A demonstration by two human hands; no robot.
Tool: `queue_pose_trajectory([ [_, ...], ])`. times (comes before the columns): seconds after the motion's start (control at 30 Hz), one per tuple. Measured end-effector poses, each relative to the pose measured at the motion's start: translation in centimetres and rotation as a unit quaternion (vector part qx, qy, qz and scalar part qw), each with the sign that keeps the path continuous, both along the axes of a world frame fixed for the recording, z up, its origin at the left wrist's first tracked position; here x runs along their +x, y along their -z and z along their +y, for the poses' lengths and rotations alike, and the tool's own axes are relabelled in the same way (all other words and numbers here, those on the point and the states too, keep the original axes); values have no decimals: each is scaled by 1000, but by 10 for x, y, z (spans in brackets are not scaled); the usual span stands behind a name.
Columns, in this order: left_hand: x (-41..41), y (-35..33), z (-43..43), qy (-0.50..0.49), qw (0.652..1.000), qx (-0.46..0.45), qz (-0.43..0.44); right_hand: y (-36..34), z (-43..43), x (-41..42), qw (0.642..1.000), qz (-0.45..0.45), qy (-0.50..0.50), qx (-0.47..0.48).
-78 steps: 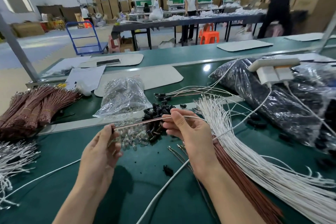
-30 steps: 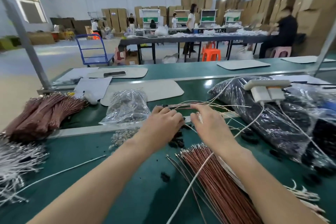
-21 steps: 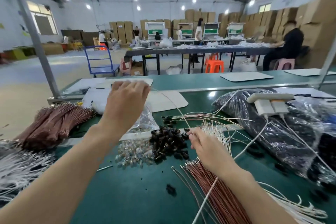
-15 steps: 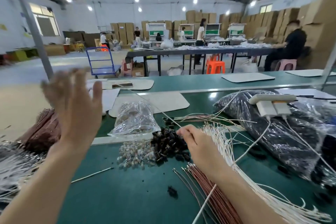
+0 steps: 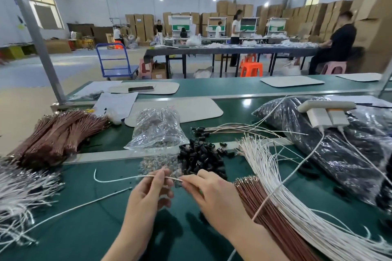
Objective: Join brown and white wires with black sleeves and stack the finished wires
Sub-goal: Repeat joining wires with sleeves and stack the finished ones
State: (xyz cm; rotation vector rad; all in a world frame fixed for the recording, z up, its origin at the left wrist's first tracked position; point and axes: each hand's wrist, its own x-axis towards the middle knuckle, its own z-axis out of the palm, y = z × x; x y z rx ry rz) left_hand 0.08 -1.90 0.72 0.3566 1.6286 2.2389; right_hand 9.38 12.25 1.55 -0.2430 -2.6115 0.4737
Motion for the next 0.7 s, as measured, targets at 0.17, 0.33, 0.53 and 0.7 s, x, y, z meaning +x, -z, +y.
queue_pose_trajectory([
  [0.17,-16,1,-11,-53,990,93,-94,6,25,-11,993,46,101,-48],
  [0.33,-25,6,-12,-63,982,120,-130,20,43,-11,977,-26,213,-6],
  [0.53,-32,13,-8,-63,984,110,-123,29,40,-16,976,-85,202,22],
  [0.7,-34,12,-6,-56,984,115,-128,29,41,-14,977,-72,198,20],
])
